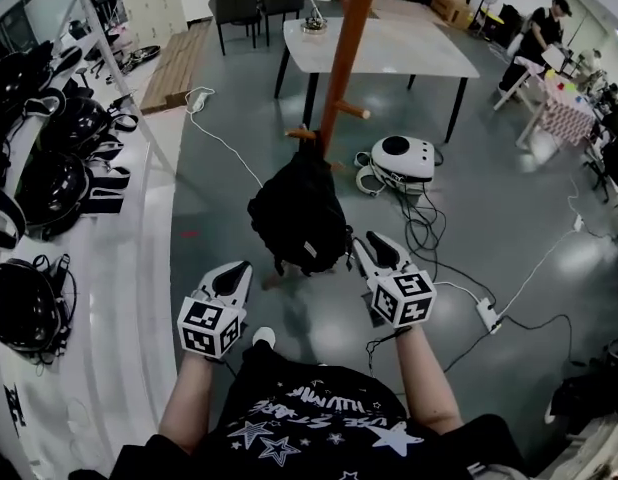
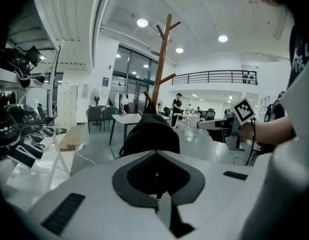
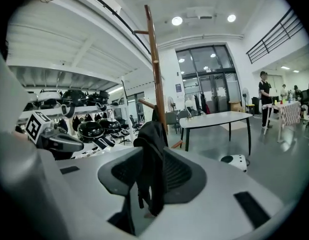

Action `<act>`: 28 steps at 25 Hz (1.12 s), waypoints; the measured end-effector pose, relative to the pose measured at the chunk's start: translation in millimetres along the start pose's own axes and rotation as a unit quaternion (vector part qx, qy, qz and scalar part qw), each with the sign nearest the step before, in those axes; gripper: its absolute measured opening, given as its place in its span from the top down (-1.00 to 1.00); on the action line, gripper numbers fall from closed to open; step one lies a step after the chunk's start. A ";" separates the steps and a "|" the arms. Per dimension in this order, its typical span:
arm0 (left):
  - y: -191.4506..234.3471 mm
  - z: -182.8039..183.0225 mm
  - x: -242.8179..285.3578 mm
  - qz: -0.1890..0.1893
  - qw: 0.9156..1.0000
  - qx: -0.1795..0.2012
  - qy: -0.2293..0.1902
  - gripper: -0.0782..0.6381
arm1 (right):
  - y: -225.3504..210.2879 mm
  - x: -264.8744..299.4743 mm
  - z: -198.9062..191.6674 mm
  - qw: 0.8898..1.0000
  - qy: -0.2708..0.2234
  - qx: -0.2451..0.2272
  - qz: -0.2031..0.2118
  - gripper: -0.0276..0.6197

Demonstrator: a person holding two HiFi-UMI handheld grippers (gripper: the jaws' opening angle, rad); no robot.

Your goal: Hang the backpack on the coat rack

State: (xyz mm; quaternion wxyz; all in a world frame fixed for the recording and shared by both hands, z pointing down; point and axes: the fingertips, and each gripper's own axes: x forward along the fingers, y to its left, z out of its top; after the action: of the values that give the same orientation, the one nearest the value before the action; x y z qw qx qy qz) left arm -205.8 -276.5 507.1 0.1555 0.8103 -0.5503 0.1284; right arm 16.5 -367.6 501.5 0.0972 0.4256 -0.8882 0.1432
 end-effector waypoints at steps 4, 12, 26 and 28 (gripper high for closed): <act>-41.4 -10.7 -15.2 0.028 1.000 -0.001 0.003 0.73 | -10.2 -40.0 -5.4 1.000 -0.013 0.011 0.025 0.77; -102.6 -40.4 -53.3 0.084 0.996 -0.019 0.005 0.73 | -10.7 -80.4 -28.2 0.995 -0.016 0.012 0.098 0.88; -137.5 -67.9 -92.5 0.100 0.994 -0.047 0.000 0.73 | 16.9 -96.0 -28.8 0.992 0.004 -0.033 0.126 0.88; -145.0 -76.1 -105.9 0.095 0.994 -0.049 -0.001 0.73 | 31.0 -104.2 -29.9 0.991 0.001 -0.035 0.128 0.88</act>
State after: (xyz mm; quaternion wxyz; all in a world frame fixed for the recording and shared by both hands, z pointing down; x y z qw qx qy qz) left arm -111.7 -106.1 520.8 0.1814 0.7460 -0.6304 0.1148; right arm 58.2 -263.2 493.6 0.0939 0.3046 -0.9397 0.1241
